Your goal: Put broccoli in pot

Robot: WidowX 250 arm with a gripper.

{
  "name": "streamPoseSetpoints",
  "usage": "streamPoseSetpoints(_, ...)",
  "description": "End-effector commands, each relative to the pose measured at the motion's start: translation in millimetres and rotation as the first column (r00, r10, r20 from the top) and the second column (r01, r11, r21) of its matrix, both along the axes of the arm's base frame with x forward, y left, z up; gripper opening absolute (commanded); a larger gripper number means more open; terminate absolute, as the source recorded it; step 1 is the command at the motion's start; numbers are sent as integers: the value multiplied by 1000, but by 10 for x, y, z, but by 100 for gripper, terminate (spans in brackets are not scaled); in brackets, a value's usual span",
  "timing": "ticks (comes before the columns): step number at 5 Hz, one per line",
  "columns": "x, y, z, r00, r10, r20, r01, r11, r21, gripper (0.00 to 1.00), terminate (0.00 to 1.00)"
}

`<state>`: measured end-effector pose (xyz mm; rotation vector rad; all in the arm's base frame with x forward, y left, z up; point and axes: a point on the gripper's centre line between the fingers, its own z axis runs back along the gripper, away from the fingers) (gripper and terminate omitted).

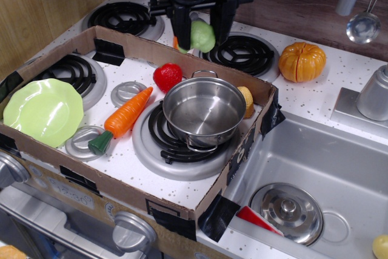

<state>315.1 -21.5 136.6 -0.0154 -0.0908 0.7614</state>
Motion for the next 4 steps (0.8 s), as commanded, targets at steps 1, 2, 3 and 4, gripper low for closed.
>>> streamPoseSetpoints(1,-7,-119,115,998,-56,26,56,998,-31,0,0)
streamPoseSetpoints(2,26,-58,97,996,-85,37,86,996,-15,100,0)
streamPoseSetpoints(3,62,13,61,994,-105,16,105,994,8,100,0)
streamPoseSetpoints(4,58,35,51,993,-118,0,118,993,-9,100,0)
